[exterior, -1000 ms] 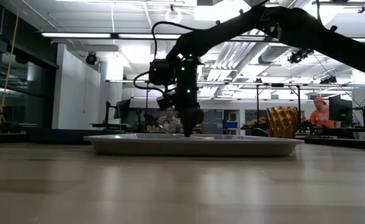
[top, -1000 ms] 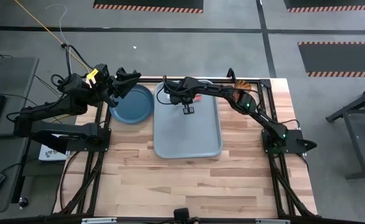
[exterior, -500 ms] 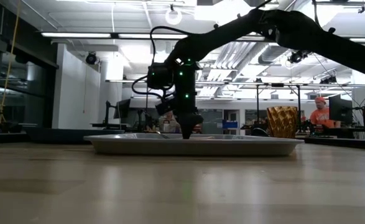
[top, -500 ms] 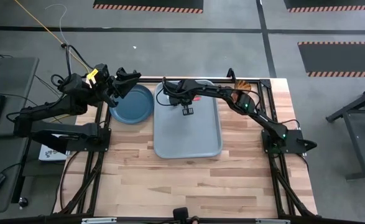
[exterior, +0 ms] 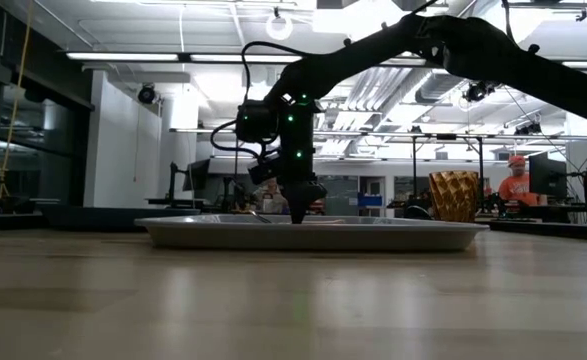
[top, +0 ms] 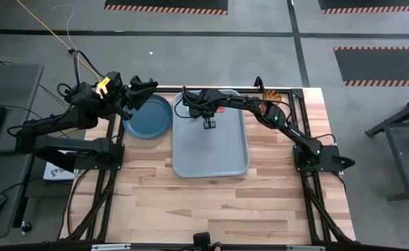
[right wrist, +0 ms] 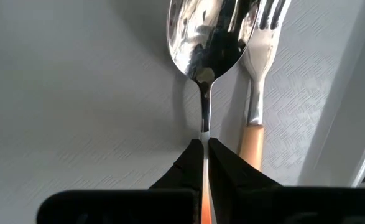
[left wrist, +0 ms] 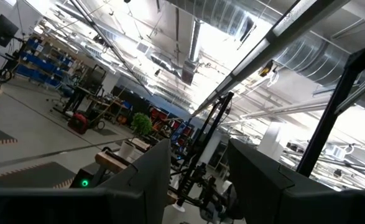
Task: Pick and place plate/cup/fork/spoon on tray
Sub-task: Put the orange spoon below the light orange fork on the gray tray, then put the brown glass on the bottom left of the gray tray
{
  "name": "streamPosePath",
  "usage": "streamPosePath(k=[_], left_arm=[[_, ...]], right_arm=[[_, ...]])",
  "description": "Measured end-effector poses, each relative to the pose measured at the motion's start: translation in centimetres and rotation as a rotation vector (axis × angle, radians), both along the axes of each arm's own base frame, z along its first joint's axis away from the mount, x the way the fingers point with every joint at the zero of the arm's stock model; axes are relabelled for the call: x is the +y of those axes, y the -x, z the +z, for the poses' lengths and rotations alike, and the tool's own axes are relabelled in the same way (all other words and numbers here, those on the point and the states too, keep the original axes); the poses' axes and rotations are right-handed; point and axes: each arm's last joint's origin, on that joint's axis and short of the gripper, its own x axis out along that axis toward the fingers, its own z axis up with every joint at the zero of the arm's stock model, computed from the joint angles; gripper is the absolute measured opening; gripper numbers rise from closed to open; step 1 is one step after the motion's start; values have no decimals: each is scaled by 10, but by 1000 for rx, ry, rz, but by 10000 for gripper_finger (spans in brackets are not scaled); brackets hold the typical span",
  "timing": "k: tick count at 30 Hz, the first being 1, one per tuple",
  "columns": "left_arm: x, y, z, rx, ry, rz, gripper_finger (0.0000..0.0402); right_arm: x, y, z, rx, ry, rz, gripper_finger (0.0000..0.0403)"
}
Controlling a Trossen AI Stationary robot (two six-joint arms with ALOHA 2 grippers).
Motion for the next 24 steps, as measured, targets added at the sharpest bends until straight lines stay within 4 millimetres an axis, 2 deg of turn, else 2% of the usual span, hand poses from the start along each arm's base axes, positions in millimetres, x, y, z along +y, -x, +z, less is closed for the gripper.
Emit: streamPosePath(k=[14, 24], left_arm=[[0, 0, 0, 0, 0, 0, 149], [0, 0, 0, 0, 0, 0, 149]], right_arm=[[0, 0, 0, -7, -15, 2, 5], [0, 0, 0, -6, -13, 3, 78]])
